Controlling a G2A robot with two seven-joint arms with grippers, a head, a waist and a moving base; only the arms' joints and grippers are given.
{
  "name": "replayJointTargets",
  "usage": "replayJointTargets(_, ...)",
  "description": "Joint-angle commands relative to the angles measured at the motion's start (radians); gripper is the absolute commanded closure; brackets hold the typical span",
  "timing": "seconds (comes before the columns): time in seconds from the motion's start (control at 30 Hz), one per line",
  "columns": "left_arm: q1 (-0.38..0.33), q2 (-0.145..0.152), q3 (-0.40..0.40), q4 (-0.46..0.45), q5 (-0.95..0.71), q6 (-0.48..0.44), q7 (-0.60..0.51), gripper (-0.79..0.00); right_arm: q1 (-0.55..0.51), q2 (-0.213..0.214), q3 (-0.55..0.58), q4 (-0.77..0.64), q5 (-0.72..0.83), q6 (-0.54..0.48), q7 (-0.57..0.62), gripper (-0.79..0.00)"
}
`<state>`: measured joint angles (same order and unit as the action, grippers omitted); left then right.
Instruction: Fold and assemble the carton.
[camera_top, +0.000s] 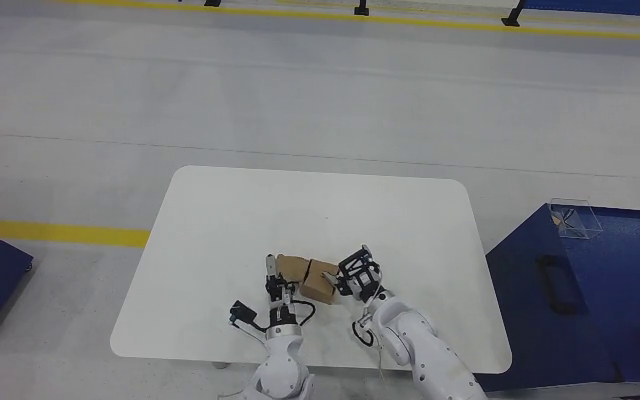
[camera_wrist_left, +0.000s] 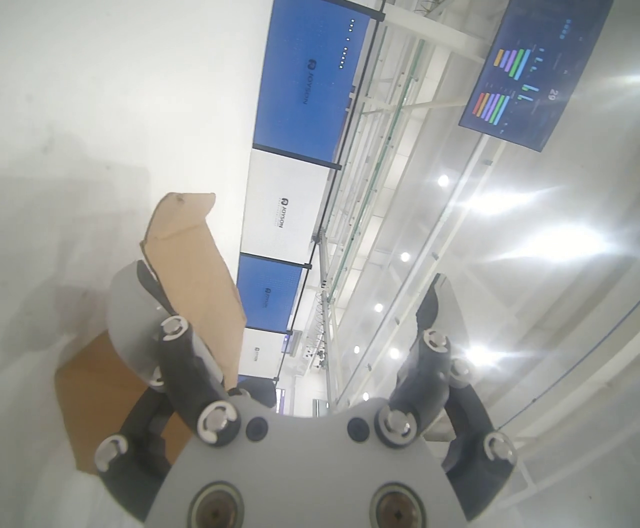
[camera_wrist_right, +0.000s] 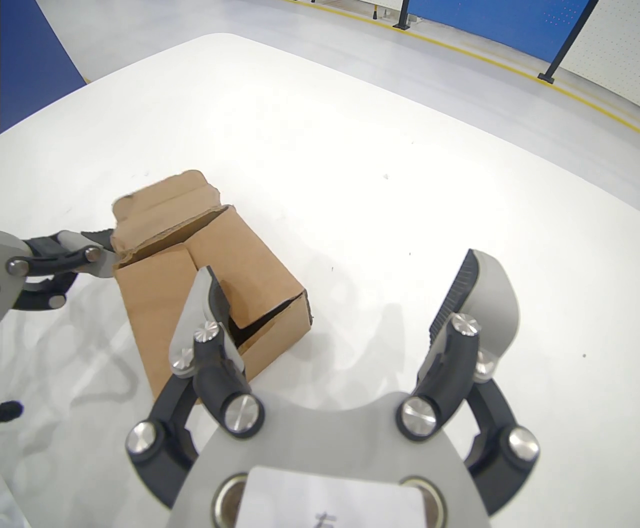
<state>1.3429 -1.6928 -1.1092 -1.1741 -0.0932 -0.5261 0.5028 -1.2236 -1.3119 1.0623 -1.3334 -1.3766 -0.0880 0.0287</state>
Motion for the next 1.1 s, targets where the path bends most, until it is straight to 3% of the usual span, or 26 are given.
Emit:
replayJointTargets(0.0,0.005,0.0,0.0,-0.011,0.02,-0.024,-0.005,-0.785,0.001,-0.001,-0.001,0.0,-0.001,0.002,0.002,-0.785)
replayJointTargets(0.33,0.014,0.0,0.008,-0.034,0.101,-0.035,-0.044,-0.785,0.004,-0.005,0.005,-0.007,0.001,0.007,0.01,-0.785)
replayJointTargets(0.77,0.007,-0.001,-0.038,-0.036,0.063,0.182,-0.055,-0.785,0.004,-0.009,0.017,-0.009,0.005,0.006,0.008,-0.785)
replayJointTargets(1.07,0.011,-0.011,0.029,-0.005,0.098,0.17,-0.107,-0.785,-0.007,0.002,0.121,-0.034,0.033,0.068,0.025,-0.785)
